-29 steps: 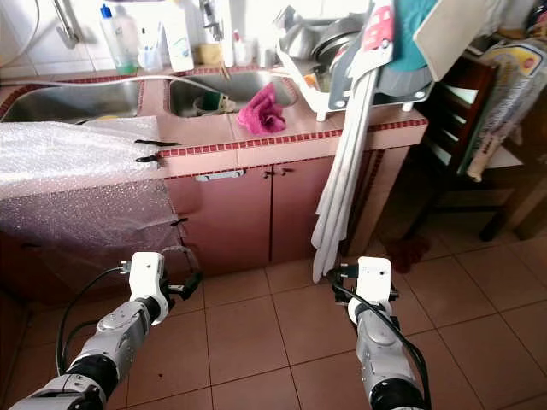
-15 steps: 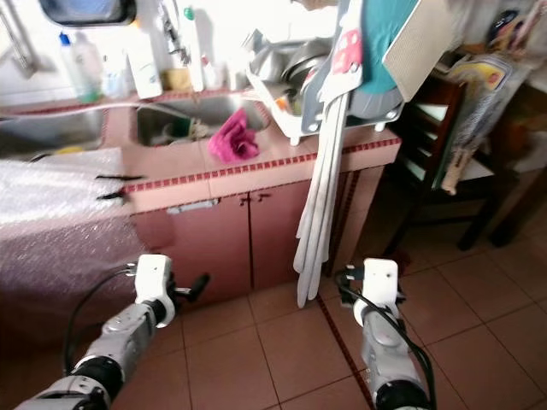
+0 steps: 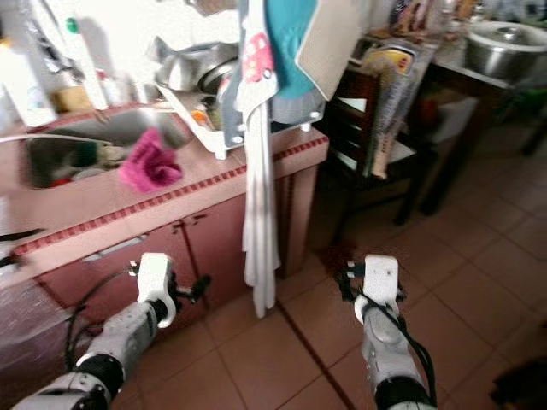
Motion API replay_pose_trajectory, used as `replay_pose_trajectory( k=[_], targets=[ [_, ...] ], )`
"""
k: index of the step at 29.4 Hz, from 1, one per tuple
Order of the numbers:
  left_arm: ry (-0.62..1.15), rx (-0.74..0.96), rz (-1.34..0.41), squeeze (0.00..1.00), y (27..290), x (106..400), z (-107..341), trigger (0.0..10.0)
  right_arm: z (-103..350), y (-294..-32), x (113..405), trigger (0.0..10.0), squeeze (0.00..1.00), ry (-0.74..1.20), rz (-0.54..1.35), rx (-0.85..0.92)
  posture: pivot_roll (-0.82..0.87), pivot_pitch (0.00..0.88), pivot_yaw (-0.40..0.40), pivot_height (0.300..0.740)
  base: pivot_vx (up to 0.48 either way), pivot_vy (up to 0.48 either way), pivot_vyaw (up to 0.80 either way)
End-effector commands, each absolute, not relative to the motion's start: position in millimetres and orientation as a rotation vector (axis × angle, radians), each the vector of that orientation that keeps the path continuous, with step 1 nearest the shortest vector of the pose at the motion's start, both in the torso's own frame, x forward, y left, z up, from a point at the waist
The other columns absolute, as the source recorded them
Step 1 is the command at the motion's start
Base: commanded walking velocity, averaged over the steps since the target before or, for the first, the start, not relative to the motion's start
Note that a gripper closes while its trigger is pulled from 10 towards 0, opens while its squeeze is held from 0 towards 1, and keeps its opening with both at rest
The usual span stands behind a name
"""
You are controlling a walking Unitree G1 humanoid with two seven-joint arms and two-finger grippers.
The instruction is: Kitchen organization
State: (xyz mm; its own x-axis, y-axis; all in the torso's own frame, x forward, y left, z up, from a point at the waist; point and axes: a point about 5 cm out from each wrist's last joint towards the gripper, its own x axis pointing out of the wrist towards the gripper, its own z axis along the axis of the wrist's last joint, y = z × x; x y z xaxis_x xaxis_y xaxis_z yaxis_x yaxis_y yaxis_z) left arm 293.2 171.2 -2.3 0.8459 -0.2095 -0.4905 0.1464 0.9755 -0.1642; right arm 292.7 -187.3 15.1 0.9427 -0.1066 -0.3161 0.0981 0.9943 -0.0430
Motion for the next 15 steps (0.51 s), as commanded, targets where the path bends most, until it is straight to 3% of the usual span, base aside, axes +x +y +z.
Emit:
replay_pose_trajectory(
  k=[1,15],
  targets=[
    [0.567,-0.103,-0.205,0.0,167.3,290.7,-6.3,10.0,9.8,-191.5,288.8,10.0,0.0,0.353,-0.109,-0.035,-0.02,0.0,0.011,0.74,0.0,0.0,0.0],
    [0.765,0.088,-0.12,0.0,195.2,263.9,-31.8,10.0,-28.1,-189.8,263.1,10.0,0.0,0.592,-0.1,-0.052,0.01,0.0,0.008,0.74,0.0,0.0,0.0]
  ],
)
